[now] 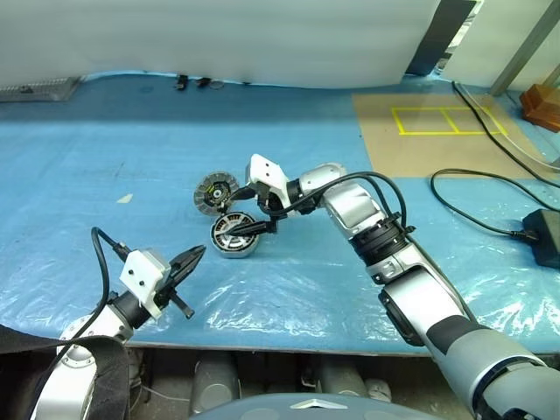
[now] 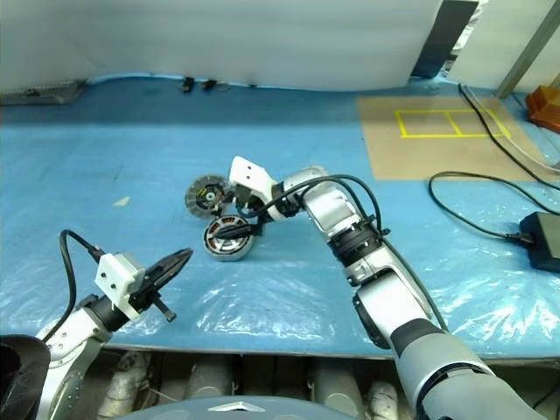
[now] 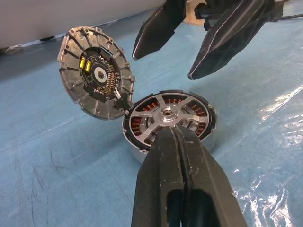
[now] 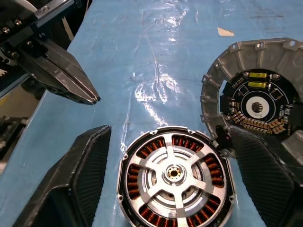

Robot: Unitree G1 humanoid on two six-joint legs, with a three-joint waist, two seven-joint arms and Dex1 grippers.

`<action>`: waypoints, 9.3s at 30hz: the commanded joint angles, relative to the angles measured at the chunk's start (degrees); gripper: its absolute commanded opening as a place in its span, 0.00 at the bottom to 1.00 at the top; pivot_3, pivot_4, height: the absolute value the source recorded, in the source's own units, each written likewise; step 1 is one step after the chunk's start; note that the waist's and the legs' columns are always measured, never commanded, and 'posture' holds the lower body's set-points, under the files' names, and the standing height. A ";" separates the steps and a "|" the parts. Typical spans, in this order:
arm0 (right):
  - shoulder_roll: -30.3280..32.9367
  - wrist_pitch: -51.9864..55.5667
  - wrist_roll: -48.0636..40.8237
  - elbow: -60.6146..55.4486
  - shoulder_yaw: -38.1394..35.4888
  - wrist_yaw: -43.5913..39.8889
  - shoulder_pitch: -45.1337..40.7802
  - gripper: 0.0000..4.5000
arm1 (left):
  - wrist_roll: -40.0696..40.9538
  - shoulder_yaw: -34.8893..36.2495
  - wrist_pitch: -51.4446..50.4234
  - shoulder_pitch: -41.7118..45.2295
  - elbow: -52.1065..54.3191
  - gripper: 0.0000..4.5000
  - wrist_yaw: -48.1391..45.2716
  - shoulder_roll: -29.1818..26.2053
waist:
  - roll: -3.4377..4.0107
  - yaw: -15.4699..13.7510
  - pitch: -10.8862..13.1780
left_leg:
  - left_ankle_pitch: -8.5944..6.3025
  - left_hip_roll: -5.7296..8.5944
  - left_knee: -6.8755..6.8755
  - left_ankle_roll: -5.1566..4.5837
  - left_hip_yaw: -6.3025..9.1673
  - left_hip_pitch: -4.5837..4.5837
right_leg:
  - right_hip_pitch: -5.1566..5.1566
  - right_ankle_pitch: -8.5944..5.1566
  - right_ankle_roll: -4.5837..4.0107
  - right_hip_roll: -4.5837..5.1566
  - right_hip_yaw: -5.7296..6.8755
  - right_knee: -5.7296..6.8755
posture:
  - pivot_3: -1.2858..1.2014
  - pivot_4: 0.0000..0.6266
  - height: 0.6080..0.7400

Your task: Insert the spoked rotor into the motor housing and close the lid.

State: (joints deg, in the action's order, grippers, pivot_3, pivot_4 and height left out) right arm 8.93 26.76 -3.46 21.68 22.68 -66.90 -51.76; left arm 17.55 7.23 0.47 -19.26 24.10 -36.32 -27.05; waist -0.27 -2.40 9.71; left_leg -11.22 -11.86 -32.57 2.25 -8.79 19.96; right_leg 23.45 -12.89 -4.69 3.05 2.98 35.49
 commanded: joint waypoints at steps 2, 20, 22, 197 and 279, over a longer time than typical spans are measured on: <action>-2.06 -2.70 -0.38 1.13 -1.39 3.89 0.52 0.55 | 0.81 0.68 0.55 0.64 0.52 0.00 0.07 0.30 | 0.00 0.00 0.00 | 0.00 0.01 -0.01 0.00 0.00 0.00 | 0.00 0.00 0.00 0.01 0.00 0.00 | 0.52 0.24 1.00; -4.20 -15.35 8.94 14.00 5.34 10.61 3.55 0.00 | 0.63 0.89 1.09 1.64 -0.99 0.00 -0.22 0.66 | 0.03 0.21 0.00 | 0.00 -0.01 0.02 0.00 0.00 -0.02 | -0.05 -0.01 -0.01 0.00 0.00 0.03 | 0.52 0.24 1.00; -3.85 -16.28 10.01 14.44 5.89 10.68 3.49 0.00 | 0.71 1.05 1.07 1.75 -1.10 0.00 -0.26 0.61 | 0.03 0.19 0.00 | 0.00 -0.01 0.03 0.00 0.00 -0.04 | -0.14 -0.01 0.00 0.00 -0.01 0.04 | 0.52 0.24 1.00; -2.93 -13.41 10.30 10.47 5.88 11.73 9.80 0.66 | 3.09 1.09 -3.34 12.06 -12.63 0.00 -6.76 0.33 | 0.15 0.16 0.01 | 0.00 0.05 0.53 0.03 -0.12 -0.83 | -0.48 -0.18 0.33 0.02 -0.18 -0.29 | 0.52 0.24 1.00; -8.88 54.32 -28.31 3.79 -36.31 28.05 2.94 0.30 | -6.60 -9.05 -19.57 24.35 -14.94 0.00 -4.62 -4.66 | 0.54 -0.48 0.03 | 0.16 0.09 0.70 0.31 0.01 0.04 | 0.02 0.01 0.00 0.02 0.05 -0.73 | 0.52 0.24 1.00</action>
State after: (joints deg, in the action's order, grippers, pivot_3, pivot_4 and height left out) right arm 1.48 80.78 -27.98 26.57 -11.56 -38.66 -46.67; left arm 11.41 -0.05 -17.98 6.41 10.25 -40.43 -31.59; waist 0.27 -2.89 9.74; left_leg -11.05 -11.77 -31.87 2.57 -8.79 19.99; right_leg 23.47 -12.88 -4.69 3.08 3.03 34.76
